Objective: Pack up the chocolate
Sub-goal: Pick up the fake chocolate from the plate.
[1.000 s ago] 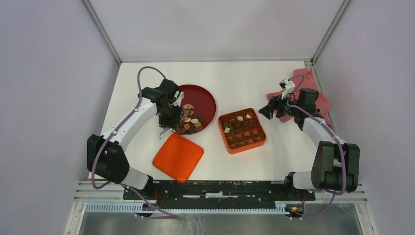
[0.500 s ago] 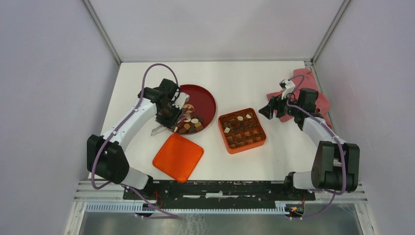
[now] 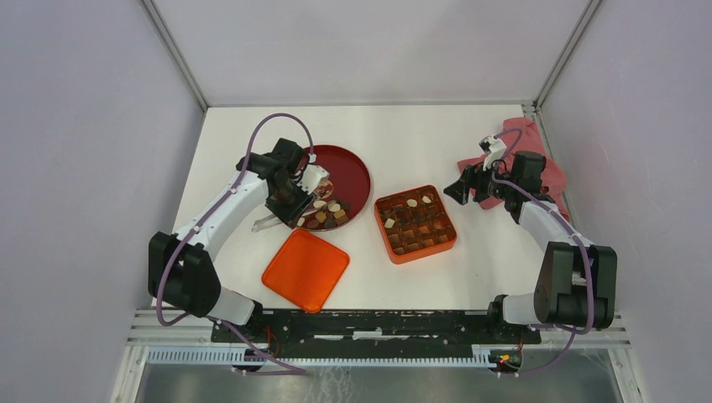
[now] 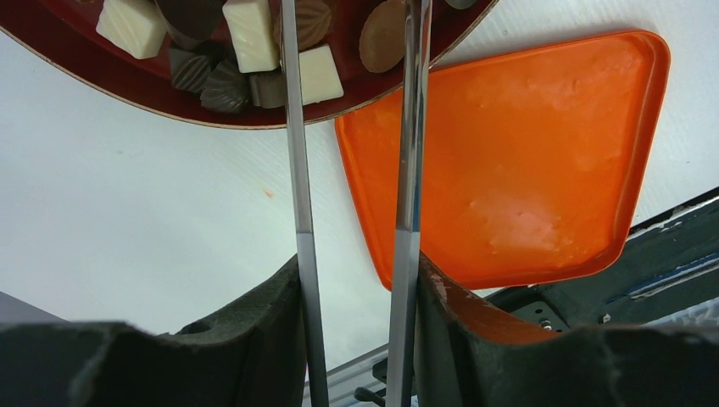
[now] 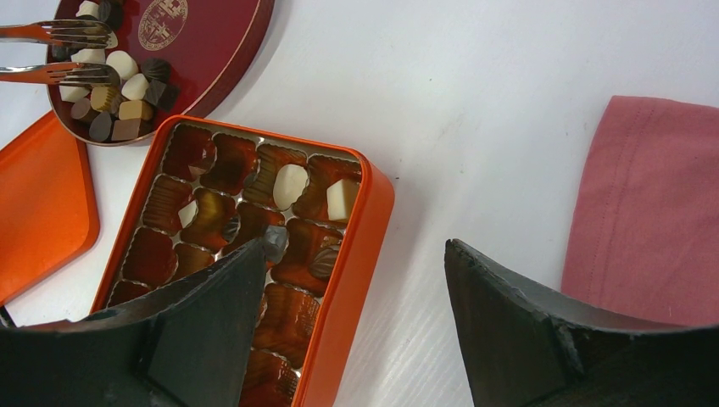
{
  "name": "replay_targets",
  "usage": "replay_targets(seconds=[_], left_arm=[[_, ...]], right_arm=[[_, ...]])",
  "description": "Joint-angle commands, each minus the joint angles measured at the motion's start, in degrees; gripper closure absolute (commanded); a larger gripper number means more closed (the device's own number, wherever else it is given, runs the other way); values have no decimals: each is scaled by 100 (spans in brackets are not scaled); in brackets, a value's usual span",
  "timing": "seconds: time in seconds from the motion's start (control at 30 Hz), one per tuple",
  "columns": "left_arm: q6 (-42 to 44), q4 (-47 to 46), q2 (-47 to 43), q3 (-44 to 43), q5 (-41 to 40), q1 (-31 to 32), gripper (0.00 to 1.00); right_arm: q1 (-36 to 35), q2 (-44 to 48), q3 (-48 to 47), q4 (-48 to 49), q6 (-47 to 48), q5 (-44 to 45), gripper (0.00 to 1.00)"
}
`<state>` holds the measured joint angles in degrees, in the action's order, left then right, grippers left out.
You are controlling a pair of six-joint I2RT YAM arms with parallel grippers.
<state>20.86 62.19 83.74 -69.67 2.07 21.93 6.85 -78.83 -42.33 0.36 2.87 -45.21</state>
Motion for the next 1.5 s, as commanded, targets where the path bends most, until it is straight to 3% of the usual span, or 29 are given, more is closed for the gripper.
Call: replay_targets(seconds=[0.0,0.6,1.27,1.37,1.47], left_arm=[[407,-67,21,-56,110,-113,52],[474,-158,494,-36,373,-412,53],[-271,-219,541,131,486,-678,58],[-534,-258,616,76,523,-674,63],[-769,-274,736,-27,620,-673,87]], right_arm=[[-17,3,-192,105,49,-58,17],[-17,15,-180,105,55,-49,17],[-18,-55,-197,130,25,-93,17],[-17,-65,-197,131,20,-98,17],[-17,-54,-195,131,26,-93,17]])
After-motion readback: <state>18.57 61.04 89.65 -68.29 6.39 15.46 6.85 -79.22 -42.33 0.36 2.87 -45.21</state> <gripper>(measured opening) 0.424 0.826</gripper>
